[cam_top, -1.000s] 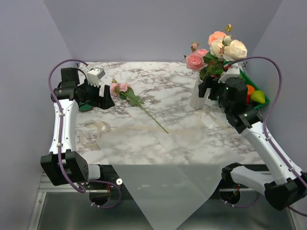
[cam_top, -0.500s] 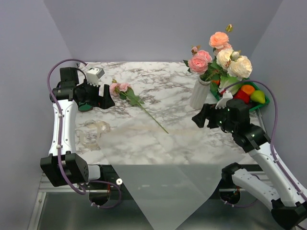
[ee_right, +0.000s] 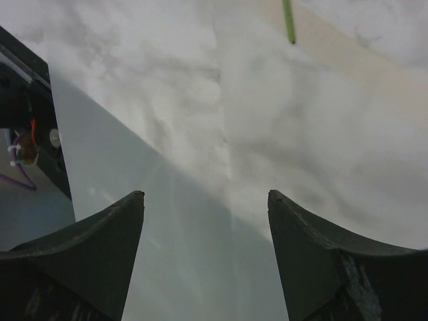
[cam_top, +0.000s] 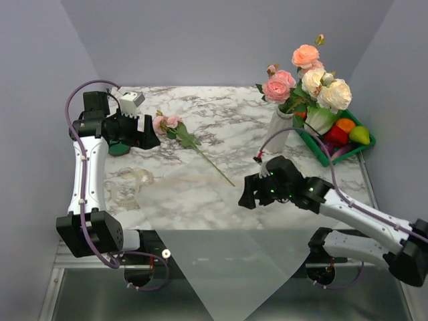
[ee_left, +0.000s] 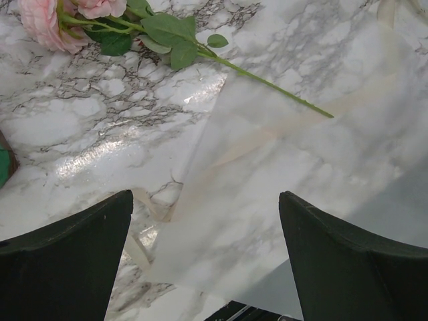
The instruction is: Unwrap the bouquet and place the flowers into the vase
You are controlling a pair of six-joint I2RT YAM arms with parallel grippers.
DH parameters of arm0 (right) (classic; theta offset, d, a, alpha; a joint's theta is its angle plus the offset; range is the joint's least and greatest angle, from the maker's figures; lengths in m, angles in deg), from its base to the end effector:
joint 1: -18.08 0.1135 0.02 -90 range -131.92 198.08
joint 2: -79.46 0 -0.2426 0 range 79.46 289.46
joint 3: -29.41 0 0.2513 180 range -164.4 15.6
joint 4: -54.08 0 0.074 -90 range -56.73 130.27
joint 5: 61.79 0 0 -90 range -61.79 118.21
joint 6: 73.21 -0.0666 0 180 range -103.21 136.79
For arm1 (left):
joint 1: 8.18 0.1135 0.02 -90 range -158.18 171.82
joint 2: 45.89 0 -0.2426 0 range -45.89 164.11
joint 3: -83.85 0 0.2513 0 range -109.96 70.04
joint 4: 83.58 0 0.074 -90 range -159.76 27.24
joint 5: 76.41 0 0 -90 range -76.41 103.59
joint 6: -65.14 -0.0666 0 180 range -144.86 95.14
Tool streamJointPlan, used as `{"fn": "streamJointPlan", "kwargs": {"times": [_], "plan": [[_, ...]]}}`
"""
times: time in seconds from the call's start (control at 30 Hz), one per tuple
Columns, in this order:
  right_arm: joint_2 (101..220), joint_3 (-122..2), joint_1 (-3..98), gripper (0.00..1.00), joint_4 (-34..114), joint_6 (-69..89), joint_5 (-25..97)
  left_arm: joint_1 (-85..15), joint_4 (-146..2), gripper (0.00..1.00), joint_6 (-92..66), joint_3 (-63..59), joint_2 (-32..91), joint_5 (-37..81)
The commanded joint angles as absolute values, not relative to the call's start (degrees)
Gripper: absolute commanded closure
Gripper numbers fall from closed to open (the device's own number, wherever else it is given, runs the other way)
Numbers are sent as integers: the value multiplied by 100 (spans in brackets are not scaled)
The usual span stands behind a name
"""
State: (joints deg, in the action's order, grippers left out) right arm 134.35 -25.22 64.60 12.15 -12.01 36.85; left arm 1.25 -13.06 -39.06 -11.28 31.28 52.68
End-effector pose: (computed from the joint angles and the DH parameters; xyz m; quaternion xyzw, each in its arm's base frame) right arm 0.1547 0.1777 0.2169 -0.1706 0.8960 0.3014 0.2778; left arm 0.2847 0.0047 0.3277 0.1444 0.8873 -0.2482 0.3609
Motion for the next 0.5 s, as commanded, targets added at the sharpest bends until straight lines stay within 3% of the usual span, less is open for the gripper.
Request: {"fn": "streamJointPlan", "kwargs": {"times": [0.0, 0.1, 0.47], "plan": [[14858, -3568, 6809, 16, 1716, -1082, 3340, 175, -1263, 1, -3875, -1232, 3119, 5314], [15730, -4484, 6826, 12, 1532, -538, 3190, 175, -1290, 1, -3866, -1170, 3128, 5288], [19982, -9640, 6555, 7, -630, 1028, 3250, 237, -1281, 1, -3980, -1135, 3207, 5191]]}}
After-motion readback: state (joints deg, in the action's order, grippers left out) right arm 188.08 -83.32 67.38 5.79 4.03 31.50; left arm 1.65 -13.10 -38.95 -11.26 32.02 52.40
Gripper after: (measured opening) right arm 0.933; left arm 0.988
